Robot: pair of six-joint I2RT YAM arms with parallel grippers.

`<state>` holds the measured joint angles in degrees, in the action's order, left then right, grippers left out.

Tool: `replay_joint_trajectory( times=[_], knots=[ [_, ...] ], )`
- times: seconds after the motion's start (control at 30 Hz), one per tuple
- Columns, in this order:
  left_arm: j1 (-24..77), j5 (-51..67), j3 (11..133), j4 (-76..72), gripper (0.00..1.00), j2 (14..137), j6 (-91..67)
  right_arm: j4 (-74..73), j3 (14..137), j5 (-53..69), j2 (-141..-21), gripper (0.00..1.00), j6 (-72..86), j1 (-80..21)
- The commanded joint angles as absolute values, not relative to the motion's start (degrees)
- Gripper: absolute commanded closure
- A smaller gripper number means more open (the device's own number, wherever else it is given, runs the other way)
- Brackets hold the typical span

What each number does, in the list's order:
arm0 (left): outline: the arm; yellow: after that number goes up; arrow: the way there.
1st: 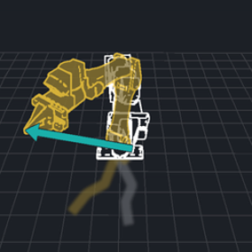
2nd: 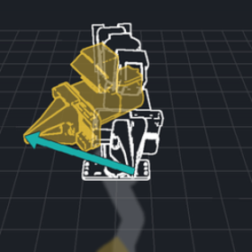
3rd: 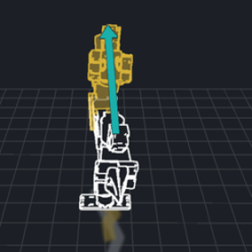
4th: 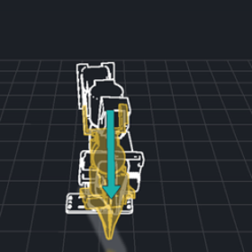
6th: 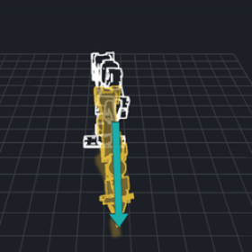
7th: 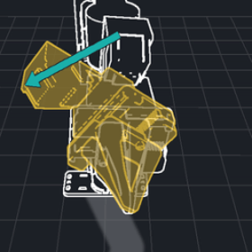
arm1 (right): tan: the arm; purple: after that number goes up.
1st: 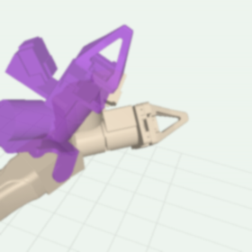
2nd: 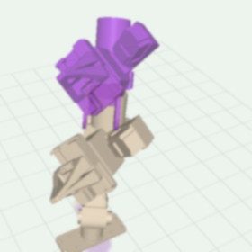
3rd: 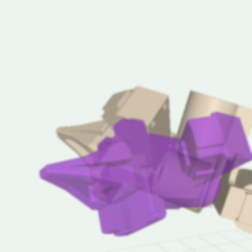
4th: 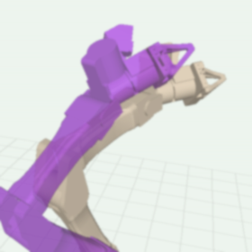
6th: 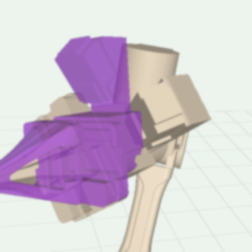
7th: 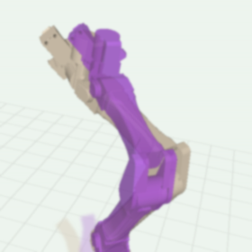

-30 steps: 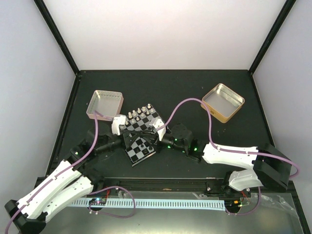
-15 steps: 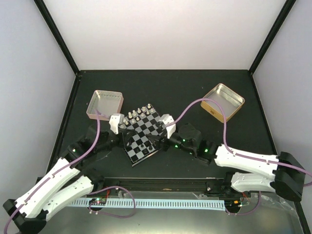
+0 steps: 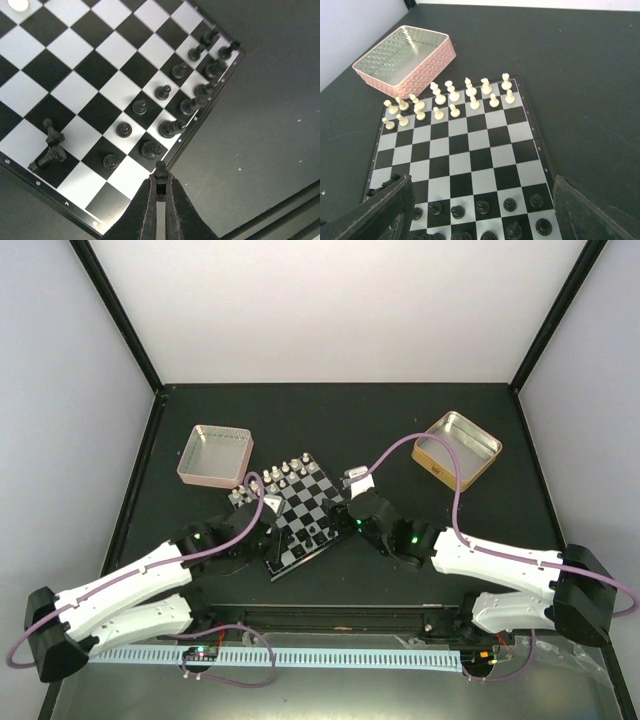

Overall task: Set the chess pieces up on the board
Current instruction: Place the chess piece on the chessboard.

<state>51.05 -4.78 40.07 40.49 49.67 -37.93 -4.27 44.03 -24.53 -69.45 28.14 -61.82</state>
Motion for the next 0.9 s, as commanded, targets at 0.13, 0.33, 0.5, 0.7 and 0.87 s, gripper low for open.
replay_joint_trajectory(
  times=[0.13,0.33,0.5,0.7,0.87],
  knots=[
    [58.0,-12.1,34.7,36.6,0.98,52.6,-44.0,-6.5,44.8,-28.4,-70.5,0.23,33.0,-61.0],
    [60.5,-15.0,29.1,29.1,0.99,53.8,-45.5,-7.0,44.6,-28.4,-71.0,0.22,34.0,-60.6],
    [61.5,-16.9,27.4,26.4,0.98,55.5,-45.9,-7.4,44.6,-28.6,-71.3,0.22,34.2,-60.6],
    [61.6,-17.8,25.3,23.9,0.99,56.0,-46.5,-7.6,44.5,-28.8,-71.5,0.21,34.4,-60.3],
    [61.6,-18.7,24.0,23.3,0.98,56.0,-46.9,-7.7,44.6,-28.6,-72.0,0.21,34.5,-60.2]
  ],
)
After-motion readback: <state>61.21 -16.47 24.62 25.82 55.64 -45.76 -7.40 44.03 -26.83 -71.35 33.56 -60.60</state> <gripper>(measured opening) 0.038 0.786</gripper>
